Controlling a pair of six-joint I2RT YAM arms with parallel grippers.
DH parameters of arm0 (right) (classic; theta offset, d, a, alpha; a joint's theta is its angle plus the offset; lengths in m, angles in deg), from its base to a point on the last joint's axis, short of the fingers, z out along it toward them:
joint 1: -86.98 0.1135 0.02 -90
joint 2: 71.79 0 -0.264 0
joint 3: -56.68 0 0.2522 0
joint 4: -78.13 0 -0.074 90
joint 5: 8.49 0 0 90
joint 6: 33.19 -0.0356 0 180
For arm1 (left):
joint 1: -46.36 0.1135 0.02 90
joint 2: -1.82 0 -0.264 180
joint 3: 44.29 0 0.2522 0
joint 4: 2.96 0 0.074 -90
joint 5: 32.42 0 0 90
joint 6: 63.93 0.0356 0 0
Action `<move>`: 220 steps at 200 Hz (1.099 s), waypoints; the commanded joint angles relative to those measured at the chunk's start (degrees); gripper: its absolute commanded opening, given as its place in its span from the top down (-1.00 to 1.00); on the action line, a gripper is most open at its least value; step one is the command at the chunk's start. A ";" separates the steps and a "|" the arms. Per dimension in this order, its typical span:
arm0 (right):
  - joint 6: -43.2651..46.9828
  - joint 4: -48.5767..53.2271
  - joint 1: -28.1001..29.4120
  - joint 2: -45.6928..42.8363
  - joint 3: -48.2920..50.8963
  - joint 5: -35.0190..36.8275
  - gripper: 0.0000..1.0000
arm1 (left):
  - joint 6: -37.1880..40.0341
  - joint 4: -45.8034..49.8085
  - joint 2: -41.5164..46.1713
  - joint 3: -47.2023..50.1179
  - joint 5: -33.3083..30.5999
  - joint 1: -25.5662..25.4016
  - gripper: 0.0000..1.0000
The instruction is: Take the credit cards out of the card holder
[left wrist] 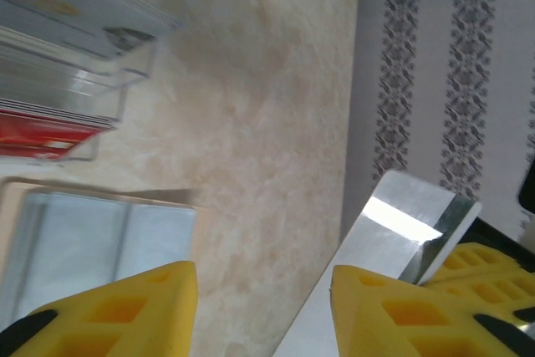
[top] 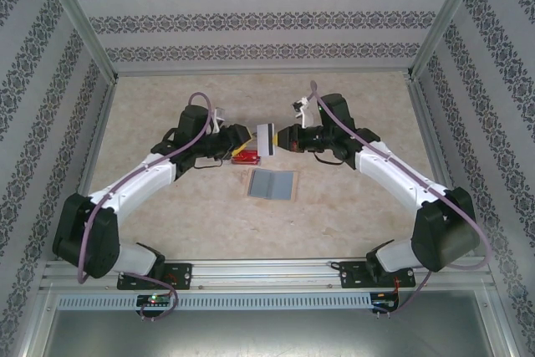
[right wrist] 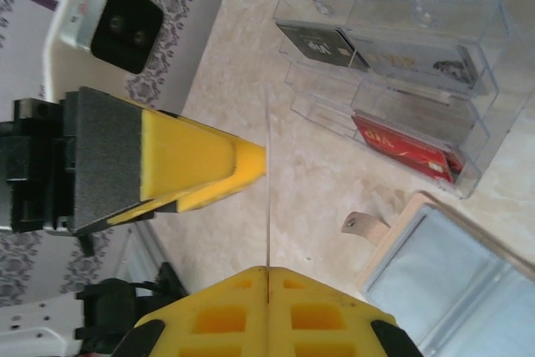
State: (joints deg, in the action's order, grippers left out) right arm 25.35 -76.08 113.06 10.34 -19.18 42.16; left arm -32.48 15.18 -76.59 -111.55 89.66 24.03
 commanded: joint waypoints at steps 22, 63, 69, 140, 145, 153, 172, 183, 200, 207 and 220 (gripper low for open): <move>13.34 10.33 1.82 5.19 -10.78 6.83 1.00 | 8.07 16.46 6.94 -1.43 -10.31 1.98 -0.08; 29.29 18.06 6.47 10.73 -20.69 15.96 1.00 | 10.02 21.63 11.43 0.24 -13.89 2.92 -0.28; 31.18 18.51 6.96 11.46 -21.59 17.33 1.00 | 10.21 22.15 11.86 0.44 -14.22 3.00 -0.33; 55.67 22.47 10.86 18.59 -28.58 25.42 1.00 | 12.57 26.82 16.52 1.88 -17.75 3.78 -0.99; 56.83 22.62 11.08 19.13 -29.02 25.68 1.00 | 12.65 27.05 16.64 1.87 -17.83 3.83 -0.99; 58.55 23.29 11.35 20.08 -30.05 26.07 1.00 | 12.83 27.38 16.87 1.93 -18.22 3.88 -0.99; 61.88 24.58 12.01 22.45 -32.61 27.88 1.00 | 13.09 28.22 17.22 2.09 -18.89 4.07 -0.99; 63.58 25.33 12.23 23.77 -34.03 28.37 1.00 | 13.10 28.29 17.49 2.25 -18.96 4.10 -0.99; 66.57 26.19 12.86 25.68 -35.69 29.94 1.00 | 13.18 28.51 17.85 2.45 -19.29 4.26 -0.99; 67.81 26.21 13.16 26.45 -36.17 31.18 1.00 | 13.11 28.74 18.09 2.44 -19.49 4.37 -0.99; 69.77 26.53 13.59 27.81 -37.03 33.28 1.00 | 13.04 29.01 18.38 2.59 -19.93 4.45 -0.99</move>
State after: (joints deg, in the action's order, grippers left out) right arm 88.31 -51.92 125.52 35.80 -53.59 70.68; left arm -20.63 41.78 -59.54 -109.52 71.60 27.37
